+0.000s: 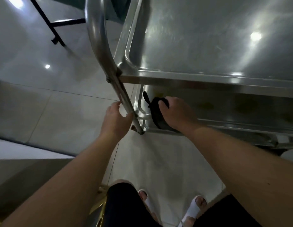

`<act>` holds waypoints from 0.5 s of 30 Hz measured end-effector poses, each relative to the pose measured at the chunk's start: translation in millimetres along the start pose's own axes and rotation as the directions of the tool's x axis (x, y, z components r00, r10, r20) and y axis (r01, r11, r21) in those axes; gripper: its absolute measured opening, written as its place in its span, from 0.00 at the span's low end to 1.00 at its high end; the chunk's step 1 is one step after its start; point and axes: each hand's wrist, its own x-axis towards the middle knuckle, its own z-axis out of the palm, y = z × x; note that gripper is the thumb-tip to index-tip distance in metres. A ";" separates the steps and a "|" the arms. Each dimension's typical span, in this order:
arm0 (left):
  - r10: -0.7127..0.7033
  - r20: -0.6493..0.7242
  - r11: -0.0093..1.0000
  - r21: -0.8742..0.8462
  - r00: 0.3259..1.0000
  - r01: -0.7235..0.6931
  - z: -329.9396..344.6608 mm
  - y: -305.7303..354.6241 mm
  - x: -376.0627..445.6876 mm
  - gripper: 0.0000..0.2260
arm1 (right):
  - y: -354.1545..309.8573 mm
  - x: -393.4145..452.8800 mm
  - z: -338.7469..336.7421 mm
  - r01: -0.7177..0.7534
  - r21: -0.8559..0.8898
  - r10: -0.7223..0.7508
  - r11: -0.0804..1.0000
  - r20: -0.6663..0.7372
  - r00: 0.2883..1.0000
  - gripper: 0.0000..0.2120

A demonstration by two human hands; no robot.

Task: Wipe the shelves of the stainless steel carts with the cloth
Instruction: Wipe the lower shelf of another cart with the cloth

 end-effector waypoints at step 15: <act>0.140 -0.360 0.626 -0.689 0.922 -0.364 56.8 4.9 67.4 0.12 | 3.5 92.6 136.7 0.476 -0.125 -0.463 0.871 0.119 0.878 0.14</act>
